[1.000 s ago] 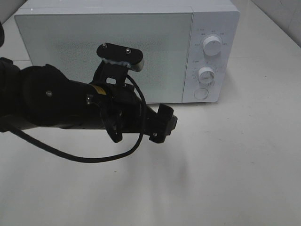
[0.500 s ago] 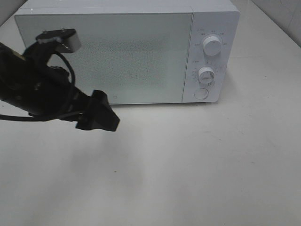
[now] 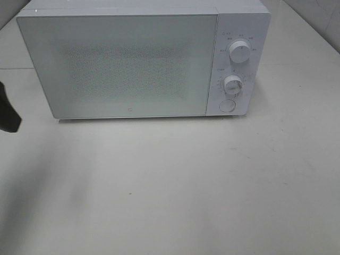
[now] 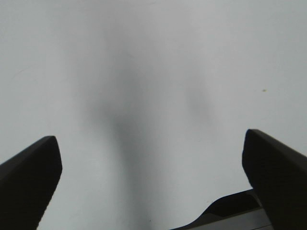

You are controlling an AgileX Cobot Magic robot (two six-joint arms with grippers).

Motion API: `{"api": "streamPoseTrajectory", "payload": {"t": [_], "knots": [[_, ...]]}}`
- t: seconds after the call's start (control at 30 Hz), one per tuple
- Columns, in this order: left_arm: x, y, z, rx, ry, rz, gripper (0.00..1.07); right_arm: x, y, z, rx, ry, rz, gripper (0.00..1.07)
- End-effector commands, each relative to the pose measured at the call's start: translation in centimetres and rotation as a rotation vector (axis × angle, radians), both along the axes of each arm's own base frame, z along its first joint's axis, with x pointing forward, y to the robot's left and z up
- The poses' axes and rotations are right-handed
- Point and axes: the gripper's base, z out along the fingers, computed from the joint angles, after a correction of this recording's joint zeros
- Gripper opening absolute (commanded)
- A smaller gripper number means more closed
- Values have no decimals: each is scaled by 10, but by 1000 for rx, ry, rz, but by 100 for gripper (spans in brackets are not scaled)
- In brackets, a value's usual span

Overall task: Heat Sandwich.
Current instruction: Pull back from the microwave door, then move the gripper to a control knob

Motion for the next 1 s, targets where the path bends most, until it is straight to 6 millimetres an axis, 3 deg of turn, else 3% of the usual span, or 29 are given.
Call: {"api": "streamPoseTrajectory", "payload": {"t": [0.03, 0.27, 0.4, 0.63, 1.0], "knots": [[-16, 16, 0, 33, 44, 64, 98, -3, 0, -1, 2, -33, -4, 76], [-62, 26, -3, 64, 93, 61, 98, -3, 0, -1, 2, -33, -4, 76], [-79, 27, -5, 66, 104, 56, 98, -3, 0, -1, 2, -33, -4, 76], [-117, 31, -26, 81, 84, 13, 98, -3, 0, -1, 2, -33, -4, 76], [-131, 35, -20, 98, -51, 14, 98, -3, 0, -1, 1, -33, -5, 76]]}}
